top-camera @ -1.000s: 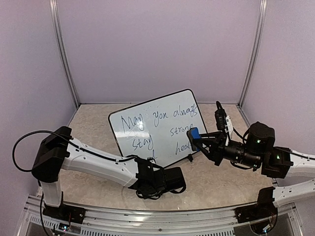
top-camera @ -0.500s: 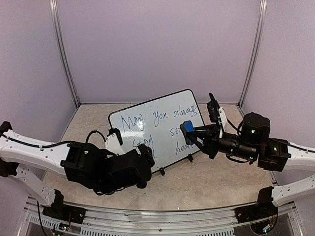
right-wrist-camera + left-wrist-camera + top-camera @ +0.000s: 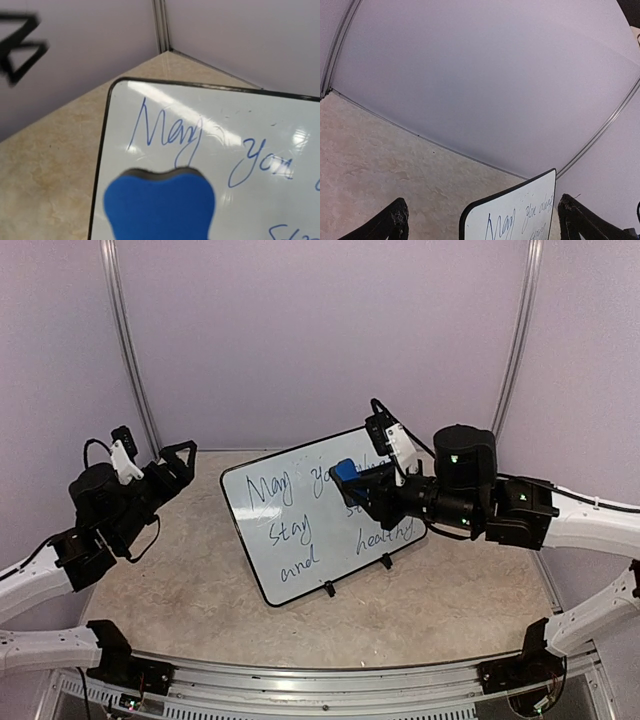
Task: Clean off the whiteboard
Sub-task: Hold the whiteboard at the center of the board.
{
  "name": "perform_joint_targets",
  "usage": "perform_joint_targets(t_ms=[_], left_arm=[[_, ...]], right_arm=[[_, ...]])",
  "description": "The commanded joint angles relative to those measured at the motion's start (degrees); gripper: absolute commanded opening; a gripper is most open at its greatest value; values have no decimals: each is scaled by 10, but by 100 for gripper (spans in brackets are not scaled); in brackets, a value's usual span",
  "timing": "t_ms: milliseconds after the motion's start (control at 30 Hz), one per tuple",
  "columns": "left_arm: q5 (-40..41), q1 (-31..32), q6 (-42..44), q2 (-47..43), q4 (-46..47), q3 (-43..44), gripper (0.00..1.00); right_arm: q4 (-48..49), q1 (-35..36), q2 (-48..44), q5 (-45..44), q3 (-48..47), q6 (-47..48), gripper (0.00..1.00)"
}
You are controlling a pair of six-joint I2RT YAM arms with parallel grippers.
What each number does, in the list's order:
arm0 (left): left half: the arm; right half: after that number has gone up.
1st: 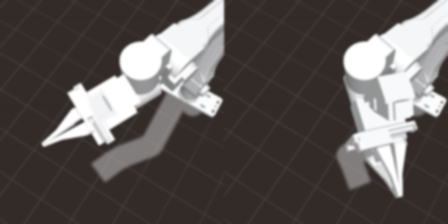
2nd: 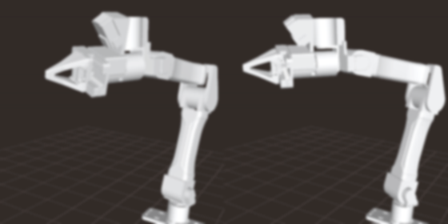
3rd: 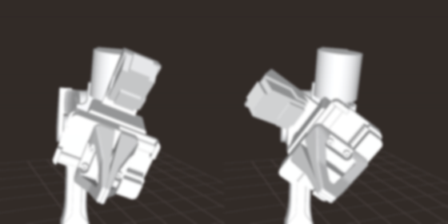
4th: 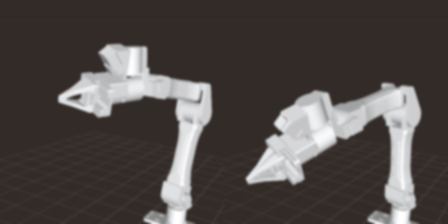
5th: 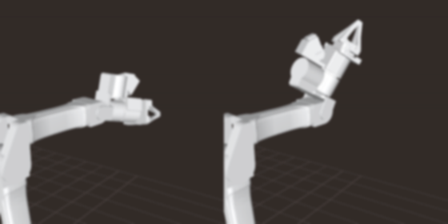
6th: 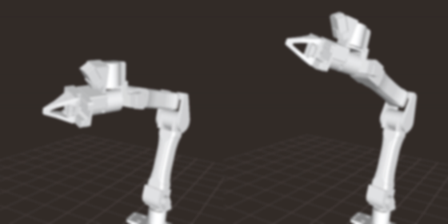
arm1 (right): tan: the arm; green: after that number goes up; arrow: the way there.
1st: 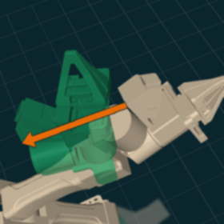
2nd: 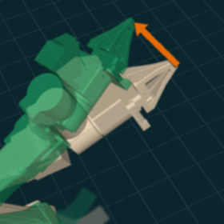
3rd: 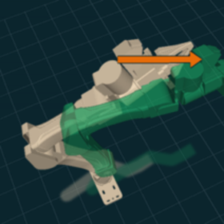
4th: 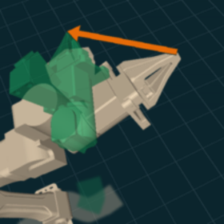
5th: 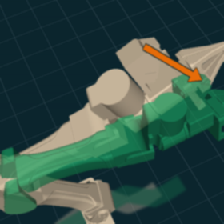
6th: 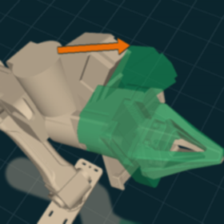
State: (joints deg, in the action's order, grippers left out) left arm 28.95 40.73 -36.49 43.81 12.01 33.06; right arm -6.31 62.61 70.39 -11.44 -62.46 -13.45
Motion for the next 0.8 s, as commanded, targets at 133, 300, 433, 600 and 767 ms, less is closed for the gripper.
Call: perform_joint_targets(t_ms=[133,300,433,600,767], left_arm=[[-500,-214,-1,195,186,49,99],[-568,-247,-37,265,315,18,99],[-592,-244,-58,308,393,-13,99],[-632,-244,-82,328,507,-66,99],[-654,-244,-71,344,519,-75,97]], right_arm=[[-1,-5,48,8,-40,27,28],[8,-7,49,-7,-44,33,29],[12,-10,52,2,-41,27,29],[18,-12,70,3,-42,33,29],[33,-15,92,27,-43,32,29]])
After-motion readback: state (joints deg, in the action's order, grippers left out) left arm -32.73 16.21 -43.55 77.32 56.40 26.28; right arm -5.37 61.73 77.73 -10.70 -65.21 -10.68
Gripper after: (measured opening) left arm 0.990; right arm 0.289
